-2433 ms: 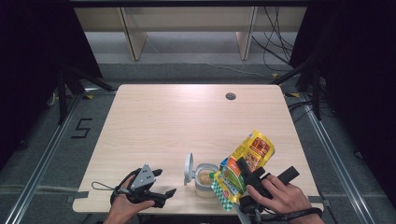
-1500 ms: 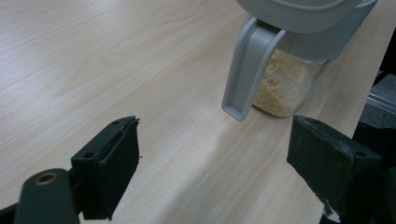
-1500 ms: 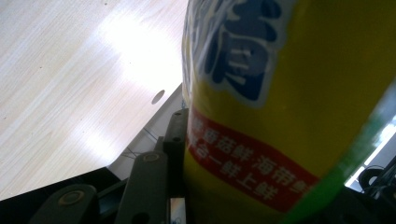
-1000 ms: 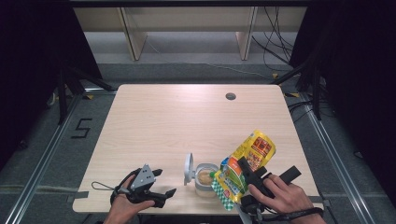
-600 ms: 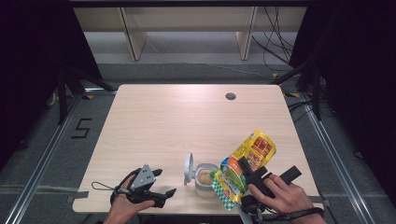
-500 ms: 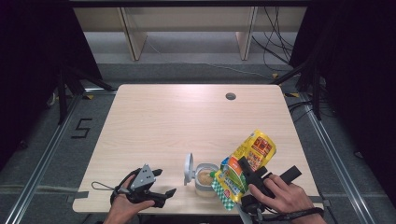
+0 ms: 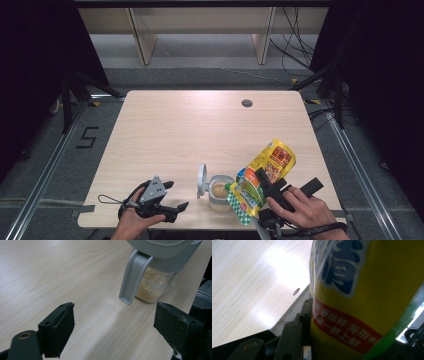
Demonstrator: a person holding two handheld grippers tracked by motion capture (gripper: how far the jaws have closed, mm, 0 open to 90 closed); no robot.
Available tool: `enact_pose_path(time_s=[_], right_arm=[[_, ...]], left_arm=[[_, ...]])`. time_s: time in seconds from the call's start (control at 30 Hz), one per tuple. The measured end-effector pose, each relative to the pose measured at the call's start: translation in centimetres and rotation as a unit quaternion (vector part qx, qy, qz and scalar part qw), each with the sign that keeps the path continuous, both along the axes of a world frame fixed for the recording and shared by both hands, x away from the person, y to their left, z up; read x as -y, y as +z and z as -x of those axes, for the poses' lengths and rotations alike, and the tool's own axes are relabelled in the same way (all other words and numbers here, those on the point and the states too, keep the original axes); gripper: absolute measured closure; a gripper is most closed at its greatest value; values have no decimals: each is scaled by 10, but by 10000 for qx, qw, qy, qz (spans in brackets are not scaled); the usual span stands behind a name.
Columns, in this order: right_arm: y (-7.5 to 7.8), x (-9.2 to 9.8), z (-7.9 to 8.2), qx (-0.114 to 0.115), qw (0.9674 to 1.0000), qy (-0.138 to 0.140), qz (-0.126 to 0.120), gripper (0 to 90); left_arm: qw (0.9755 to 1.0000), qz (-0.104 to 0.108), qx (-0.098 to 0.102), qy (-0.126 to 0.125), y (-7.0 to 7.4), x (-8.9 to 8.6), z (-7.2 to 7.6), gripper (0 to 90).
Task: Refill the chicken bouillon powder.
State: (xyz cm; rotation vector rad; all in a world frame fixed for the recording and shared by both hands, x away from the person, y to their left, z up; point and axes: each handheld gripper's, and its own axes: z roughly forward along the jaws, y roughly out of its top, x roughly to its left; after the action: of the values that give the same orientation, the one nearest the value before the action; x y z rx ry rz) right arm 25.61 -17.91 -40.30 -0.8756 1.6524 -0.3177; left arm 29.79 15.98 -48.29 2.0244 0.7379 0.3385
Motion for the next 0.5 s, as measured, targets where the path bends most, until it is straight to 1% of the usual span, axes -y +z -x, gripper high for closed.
enact_pose_path(time_s=[0.03,0.07,0.1,0.43,0.5], right_arm=[[-2,1,0,-29,9999,-95,-134,648],[-3,2,2,-26,9994,-178,-292,648],[-3,2,1,-54,9994,-189,-289,648],[-3,2,2,-61,9994,-210,-275,648],[-3,3,1,-58,9993,-179,-310,648]], left_arm=[[9999,57,-75,59,0,1,1,160],[9999,49,-70,53,0,1,1,160],[9999,55,-71,54,0,1,1,160],[9999,57,-74,61,-1,1,1,160],[9999,50,-74,58,-1,1,1,160]])
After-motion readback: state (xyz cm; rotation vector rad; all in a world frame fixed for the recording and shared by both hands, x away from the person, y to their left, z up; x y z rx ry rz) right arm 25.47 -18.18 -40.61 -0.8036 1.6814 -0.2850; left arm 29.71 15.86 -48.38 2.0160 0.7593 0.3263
